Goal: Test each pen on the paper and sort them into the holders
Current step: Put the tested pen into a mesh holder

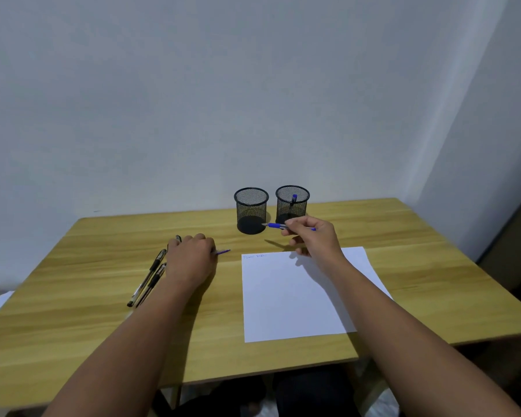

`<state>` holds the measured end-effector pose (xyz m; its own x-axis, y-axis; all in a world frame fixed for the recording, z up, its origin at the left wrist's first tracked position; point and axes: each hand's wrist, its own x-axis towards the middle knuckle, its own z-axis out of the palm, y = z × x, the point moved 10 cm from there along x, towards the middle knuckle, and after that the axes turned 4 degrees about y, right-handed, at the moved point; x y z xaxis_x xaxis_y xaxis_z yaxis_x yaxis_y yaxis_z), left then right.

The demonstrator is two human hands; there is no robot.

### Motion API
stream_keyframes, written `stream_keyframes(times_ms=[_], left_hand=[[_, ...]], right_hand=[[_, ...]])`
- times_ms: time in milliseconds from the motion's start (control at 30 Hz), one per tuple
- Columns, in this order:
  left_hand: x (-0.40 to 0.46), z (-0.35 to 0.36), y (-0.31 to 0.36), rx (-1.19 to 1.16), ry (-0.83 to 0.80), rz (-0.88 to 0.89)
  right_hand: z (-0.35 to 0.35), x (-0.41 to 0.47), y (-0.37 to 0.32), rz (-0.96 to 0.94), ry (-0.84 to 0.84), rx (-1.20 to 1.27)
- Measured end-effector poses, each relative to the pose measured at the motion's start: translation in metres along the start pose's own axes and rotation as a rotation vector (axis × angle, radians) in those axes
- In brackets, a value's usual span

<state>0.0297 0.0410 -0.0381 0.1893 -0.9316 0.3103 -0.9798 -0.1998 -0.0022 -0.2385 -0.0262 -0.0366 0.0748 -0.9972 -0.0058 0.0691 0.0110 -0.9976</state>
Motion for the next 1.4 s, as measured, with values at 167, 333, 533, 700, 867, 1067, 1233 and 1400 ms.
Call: stream_keyframes(times_ms=[167,333,533,700,867,1067,1233,1400], left_hand=[[-0.007,-0.016,-0.008,-0.343,0.084,-0.111],[-0.004,-0.035,-0.003,-0.551,0.056,-0.074],[-0.004,-0.063,0.003,-0.577,0.128,-0.015],[-0.009,-0.076,0.006,-0.579,0.127,0.026],[-0.017,-0.083,0.01,-0.613,0.084,0.052],[-0.03,-0.094,0.013,-1.129,-0.096,-0.027],[-0.032,-0.1,0.015,-1.344,-0.138,-0.099],[-0.018,-0.128,0.04,-1.243,-0.081,-0.034]], right_hand=[[0.004,-0.008,-0.004,0.003,-0.096,-0.111],[0.013,-0.016,-0.015,-0.057,-0.132,-0.268],[0.025,-0.023,-0.029,-0.125,-0.153,-0.31],[0.028,-0.03,-0.036,-0.128,-0.173,-0.318],[0.032,-0.039,-0.039,-0.116,-0.219,-0.354],[0.042,-0.053,-0.042,-0.001,-0.346,-0.137],[0.053,-0.055,-0.056,-0.018,-0.394,-0.129],[0.044,-0.05,-0.068,-0.128,-0.403,-0.362]])
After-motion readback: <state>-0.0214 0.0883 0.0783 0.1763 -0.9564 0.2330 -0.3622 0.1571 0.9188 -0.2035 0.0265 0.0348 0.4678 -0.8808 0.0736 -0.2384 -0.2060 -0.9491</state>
